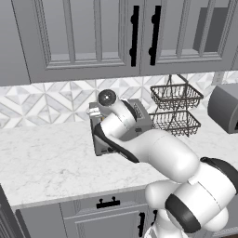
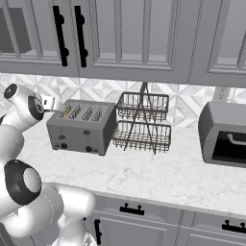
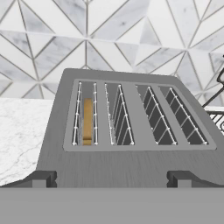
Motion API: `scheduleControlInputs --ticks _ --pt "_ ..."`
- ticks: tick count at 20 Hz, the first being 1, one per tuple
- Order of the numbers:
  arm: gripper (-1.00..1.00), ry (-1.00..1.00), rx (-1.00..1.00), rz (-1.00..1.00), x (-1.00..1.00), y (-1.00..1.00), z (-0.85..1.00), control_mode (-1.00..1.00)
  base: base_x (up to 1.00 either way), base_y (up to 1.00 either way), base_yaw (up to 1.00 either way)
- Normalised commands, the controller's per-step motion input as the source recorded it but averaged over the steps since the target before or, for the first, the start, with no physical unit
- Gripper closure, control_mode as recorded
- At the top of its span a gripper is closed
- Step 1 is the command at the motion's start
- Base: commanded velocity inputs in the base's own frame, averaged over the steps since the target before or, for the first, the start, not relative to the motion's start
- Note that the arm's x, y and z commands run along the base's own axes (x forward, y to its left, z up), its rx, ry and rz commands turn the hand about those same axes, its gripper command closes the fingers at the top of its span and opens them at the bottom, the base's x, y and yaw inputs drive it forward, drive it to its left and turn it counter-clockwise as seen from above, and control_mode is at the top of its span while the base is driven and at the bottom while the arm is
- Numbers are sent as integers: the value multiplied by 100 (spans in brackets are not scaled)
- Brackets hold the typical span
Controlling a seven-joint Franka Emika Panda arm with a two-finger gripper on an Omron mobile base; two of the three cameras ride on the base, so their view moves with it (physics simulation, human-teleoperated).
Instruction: Start the toaster. Once the lever pops up, take the bread to the plate on the dining counter.
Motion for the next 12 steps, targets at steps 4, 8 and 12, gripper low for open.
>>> scheduleControlInputs --ticks 4,8,12 --pt "-100 0 0 0 0 0 0 -100 0 0 0" --pt "-100 0 0 0 0 0 0 -100 0 0 0" --pt "-100 0 0 0 0 0 0 -100 0 0 0"
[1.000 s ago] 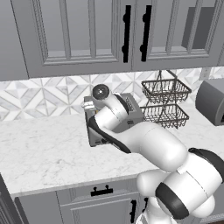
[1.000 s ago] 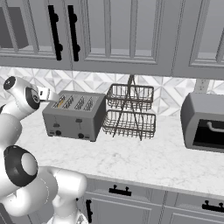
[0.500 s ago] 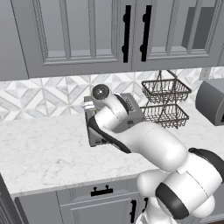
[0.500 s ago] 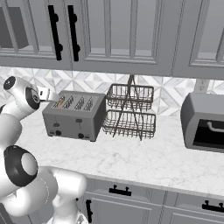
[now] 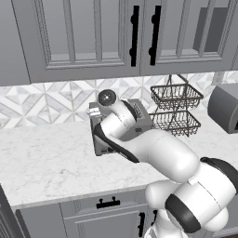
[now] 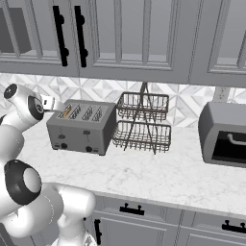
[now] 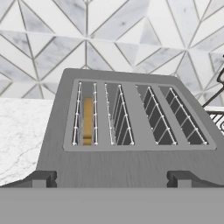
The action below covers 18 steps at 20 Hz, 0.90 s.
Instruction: Start the toaster. Once the lever pops up, take the bread to the plate on the dining counter.
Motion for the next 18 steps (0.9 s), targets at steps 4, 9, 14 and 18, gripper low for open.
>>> scheduleControlInputs --ticks 4,9,14,18 --pt "-100 0 0 0 0 0 0 -100 0 0 0" --pt "-100 0 0 0 0 0 0 -100 0 0 0" --pt "-100 0 0 0 0 0 0 -100 0 0 0" --pt "-100 0 0 0 0 0 0 -100 0 0 0"
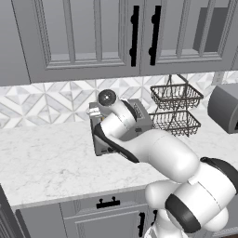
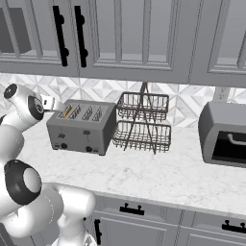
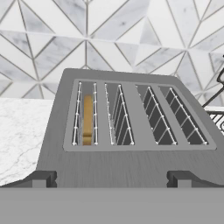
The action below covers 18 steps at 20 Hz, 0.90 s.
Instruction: Start the toaster. Once the lever pops up, take the bread to the plate on the dining counter.
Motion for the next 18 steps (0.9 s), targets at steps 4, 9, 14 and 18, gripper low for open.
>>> scheduleControlInputs --ticks 4,9,14,18 --pt "-100 0 0 0 0 0 0 -100 0 0 0" --pt "-100 0 0 0 0 0 0 -100 0 0 0" --pt "-100 0 0 0 0 0 0 -100 0 0 0" --pt "-100 -2 0 0 -12 -3 0 -100 0 0 0"
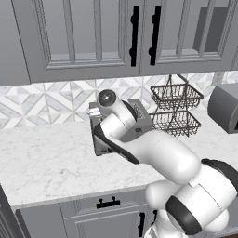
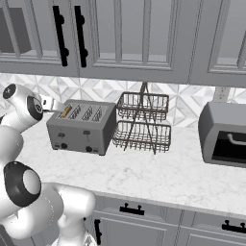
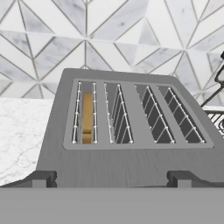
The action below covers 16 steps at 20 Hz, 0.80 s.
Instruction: Start the toaster. Once the lever pops up, take the bread to the plate on the dining counter.
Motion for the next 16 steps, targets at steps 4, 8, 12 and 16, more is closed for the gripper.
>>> scheduleControlInputs --ticks 4,8,12,16 --pt "-100 -4 6 1 -28 -1 0 -100 0 0 0" --pt "-100 0 8 0 -11 0 0 -100 0 0 0" --pt "-100 3 13 0 1 -20 0 -100 0 0 0" --pt "-100 7 6 2 22 -13 0 -100 0 0 0"
